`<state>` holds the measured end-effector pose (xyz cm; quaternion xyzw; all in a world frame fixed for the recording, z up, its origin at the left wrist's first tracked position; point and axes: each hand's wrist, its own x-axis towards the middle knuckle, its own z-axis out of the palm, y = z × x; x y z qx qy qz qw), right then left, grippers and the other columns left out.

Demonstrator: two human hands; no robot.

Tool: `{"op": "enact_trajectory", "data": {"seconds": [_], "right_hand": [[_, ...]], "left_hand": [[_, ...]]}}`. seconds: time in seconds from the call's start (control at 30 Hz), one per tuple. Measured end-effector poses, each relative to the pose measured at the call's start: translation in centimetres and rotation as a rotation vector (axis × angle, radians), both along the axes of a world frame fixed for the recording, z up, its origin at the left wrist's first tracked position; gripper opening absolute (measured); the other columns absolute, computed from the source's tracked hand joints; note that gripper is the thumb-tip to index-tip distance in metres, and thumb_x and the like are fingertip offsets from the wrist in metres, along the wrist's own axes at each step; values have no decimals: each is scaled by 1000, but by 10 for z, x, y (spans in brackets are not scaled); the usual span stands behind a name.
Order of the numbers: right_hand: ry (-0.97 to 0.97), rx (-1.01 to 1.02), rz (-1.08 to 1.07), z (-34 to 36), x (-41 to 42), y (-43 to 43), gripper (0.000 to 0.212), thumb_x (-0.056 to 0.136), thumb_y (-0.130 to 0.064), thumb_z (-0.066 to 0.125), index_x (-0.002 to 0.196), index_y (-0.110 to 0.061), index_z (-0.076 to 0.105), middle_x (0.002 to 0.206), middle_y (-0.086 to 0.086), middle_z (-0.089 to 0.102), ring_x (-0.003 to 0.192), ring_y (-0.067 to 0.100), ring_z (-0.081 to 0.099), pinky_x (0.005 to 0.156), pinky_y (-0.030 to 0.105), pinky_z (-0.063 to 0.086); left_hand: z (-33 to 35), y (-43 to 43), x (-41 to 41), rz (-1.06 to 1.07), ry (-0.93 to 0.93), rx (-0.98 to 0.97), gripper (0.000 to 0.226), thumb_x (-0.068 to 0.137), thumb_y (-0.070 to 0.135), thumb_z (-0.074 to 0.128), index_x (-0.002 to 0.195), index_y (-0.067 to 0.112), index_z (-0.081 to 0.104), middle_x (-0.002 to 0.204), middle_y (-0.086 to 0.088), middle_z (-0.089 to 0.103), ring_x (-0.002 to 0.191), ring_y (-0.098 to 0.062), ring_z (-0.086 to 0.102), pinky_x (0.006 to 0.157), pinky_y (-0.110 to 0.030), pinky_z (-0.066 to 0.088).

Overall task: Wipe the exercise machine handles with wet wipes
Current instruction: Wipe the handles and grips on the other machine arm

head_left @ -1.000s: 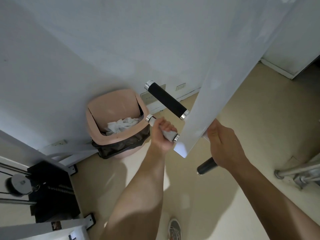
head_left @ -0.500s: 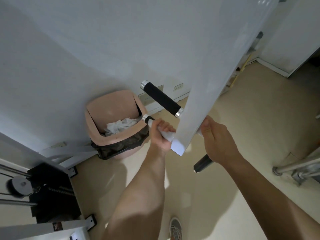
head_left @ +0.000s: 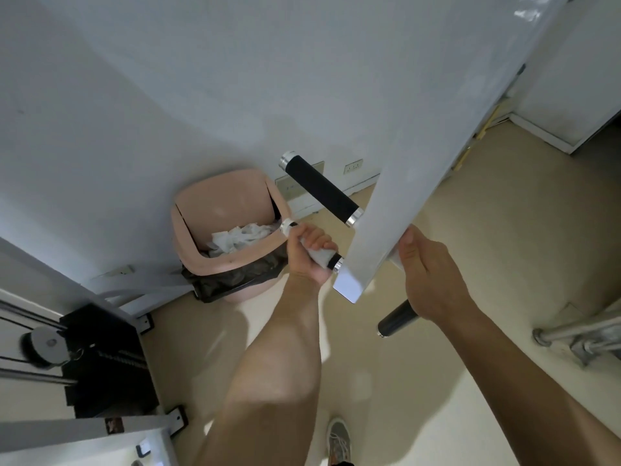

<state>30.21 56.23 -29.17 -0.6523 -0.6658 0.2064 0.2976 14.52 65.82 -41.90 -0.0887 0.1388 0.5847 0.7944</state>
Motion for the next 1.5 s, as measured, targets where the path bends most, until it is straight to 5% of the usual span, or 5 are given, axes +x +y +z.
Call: {"op": "enact_trajectory", "data": {"seconds": [0.27, 0.5, 1.07, 1.37, 1.5], "right_hand": [[19, 10, -24, -2, 1, 0, 59, 99, -53, 16, 115, -20, 62, 61, -2, 57, 55, 3, 53, 51, 28, 32], [5, 27, -15, -2, 4, 5, 67, 94, -63, 10, 112, -23, 60, 59, 4, 57, 51, 8, 52, 47, 29, 35], [-52, 37, -41, 0, 6, 7, 74, 94, -63, 9, 120, -18, 61, 61, -9, 54, 49, 6, 47, 51, 27, 29], [-61, 16, -42, -1, 3, 5, 65, 98, -56, 13, 113, -16, 62, 57, -5, 52, 48, 9, 47, 50, 28, 30], [-56, 38, -44, 1, 8, 11, 67, 98, -56, 12, 112, -14, 61, 57, -4, 51, 48, 9, 47, 50, 29, 31]], "left_hand": [[38, 20, -14, -140, 548, -442, 37, 86, 6, 66, 58, 18, 45, 48, 6, 47, 44, -8, 43, 50, -23, 43], [3, 11, -4, 34, 29, -29, 35, 80, 16, 71, 53, 20, 49, 44, 6, 46, 37, -6, 46, 46, -20, 44], [17, -7, 19, -28, 174, -148, 40, 90, 13, 59, 52, 20, 47, 46, 8, 43, 38, -8, 45, 47, -20, 42], [57, 33, -17, -203, 853, -481, 28, 92, 17, 60, 70, 18, 43, 67, 1, 47, 62, -11, 46, 60, -25, 42], [36, 28, -8, -12, 415, -262, 30, 89, 12, 65, 65, 19, 48, 53, 6, 46, 48, -7, 45, 57, -22, 46]]}}
